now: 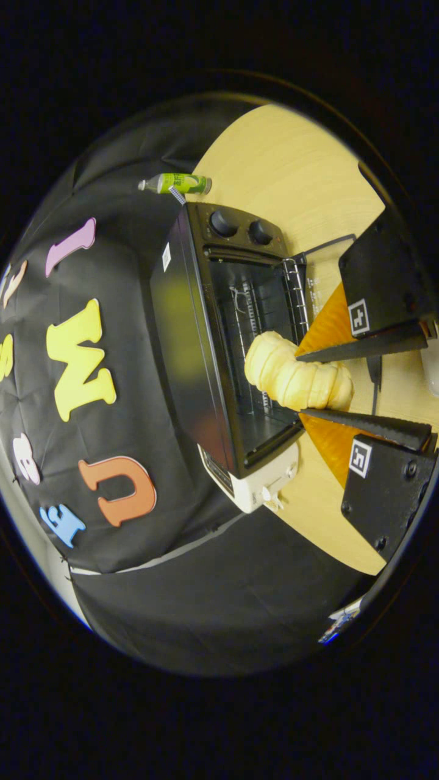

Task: Open the toaster oven, put the food inside, and close the toaster oven door.

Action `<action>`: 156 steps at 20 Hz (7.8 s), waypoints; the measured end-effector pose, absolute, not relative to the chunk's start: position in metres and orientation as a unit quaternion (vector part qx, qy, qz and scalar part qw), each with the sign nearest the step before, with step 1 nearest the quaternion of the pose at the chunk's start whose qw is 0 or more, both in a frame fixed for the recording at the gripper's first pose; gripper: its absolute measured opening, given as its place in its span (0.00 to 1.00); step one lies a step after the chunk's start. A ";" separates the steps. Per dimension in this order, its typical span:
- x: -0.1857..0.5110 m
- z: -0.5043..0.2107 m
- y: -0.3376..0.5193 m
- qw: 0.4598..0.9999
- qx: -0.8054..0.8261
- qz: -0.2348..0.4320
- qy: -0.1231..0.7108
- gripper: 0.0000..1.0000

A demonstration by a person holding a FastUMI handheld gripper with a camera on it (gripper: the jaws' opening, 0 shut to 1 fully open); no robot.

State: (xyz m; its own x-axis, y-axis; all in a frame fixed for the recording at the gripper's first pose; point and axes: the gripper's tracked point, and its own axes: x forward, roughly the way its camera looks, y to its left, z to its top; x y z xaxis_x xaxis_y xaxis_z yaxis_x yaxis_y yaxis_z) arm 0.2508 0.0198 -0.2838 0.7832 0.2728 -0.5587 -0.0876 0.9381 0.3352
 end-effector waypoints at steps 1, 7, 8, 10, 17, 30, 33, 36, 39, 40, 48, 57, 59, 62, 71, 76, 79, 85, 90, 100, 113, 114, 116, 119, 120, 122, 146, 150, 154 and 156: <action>0.261 -0.290 0.021 0.929 0.153 0.094 0.323 0.48; 0.324 -0.318 0.018 0.928 0.161 0.066 0.330 0.48; 0.332 -0.324 0.018 0.926 0.165 0.063 0.332 0.48; 0.344 -0.331 0.017 0.926 0.165 0.058 0.333 0.48; 0.352 -0.338 0.008 0.928 0.168 0.048 0.328 0.64; 0.258 -0.249 -0.006 0.958 0.096 0.053 0.265 0.88; 0.224 -0.220 -0.005 0.967 0.068 0.065 0.237 0.96; 0.188 -0.214 -0.010 0.971 0.050 0.067 0.224 1.00; 0.147 -0.225 -0.014 0.970 0.030 0.067 0.233 1.00; 0.136 -0.231 -0.014 0.969 0.024 0.068 0.236 1.00; 0.103 -0.312 -0.012 0.942 0.033 0.068 0.327 1.00; 0.124 -0.386 0.001 0.897 0.038 0.061 0.436 1.00; 0.132 -0.393 -0.001 0.896 0.021 0.053 0.441 1.00; 0.139 -0.406 0.001 0.884 0.004 0.050 0.464 1.00; 0.148 -0.398 0.001 0.884 0.028 0.032 0.466 1.00; 0.147 -0.360 0.002 0.907 0.030 0.030 0.420 1.00; 0.163 -0.321 0.003 0.929 0.028 0.032 0.368 1.00; 0.218 -0.280 -0.002 0.950 0.058 0.008 0.307 1.00; 0.228 -0.248 -0.007 0.963 0.068 -0.007 0.261 1.00; 0.171 -0.114 -0.013 0.989 0.056 -0.001 0.140 1.00; 0.013 -0.010 -0.017 0.998 0.055 0.025 0.025 1.00; 0.002 -0.013 -0.016 0.998 0.052 0.027 0.024 1.00; -0.014 -0.020 -0.016 0.998 0.042 0.027 0.022 1.00; -0.026 -0.043 -0.018 0.999 0.026 0.021 0.037 1.00; -0.027 -0.051 -0.020 0.998 0.026 0.019 0.045 1.00; -0.027 -0.059 -0.026 0.998 0.035 0.005 0.055 1.00; -0.016 -0.076 -0.015 0.996 0.024 -0.006 0.081 1.00; -0.014 -0.076 -0.014 0.997 0.030 -0.006 0.078 1.00; -0.010 -0.081 -0.015 0.996 0.028 -0.007 0.082 1.00; -0.010 -0.083 -0.013 0.996 0.031 -0.007 0.087 1.00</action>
State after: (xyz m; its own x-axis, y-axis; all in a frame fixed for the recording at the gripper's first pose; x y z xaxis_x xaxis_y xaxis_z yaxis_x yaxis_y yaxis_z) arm -0.0099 -0.0128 -0.0834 0.9849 -0.0076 -0.1732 0.0183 0.9980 0.0601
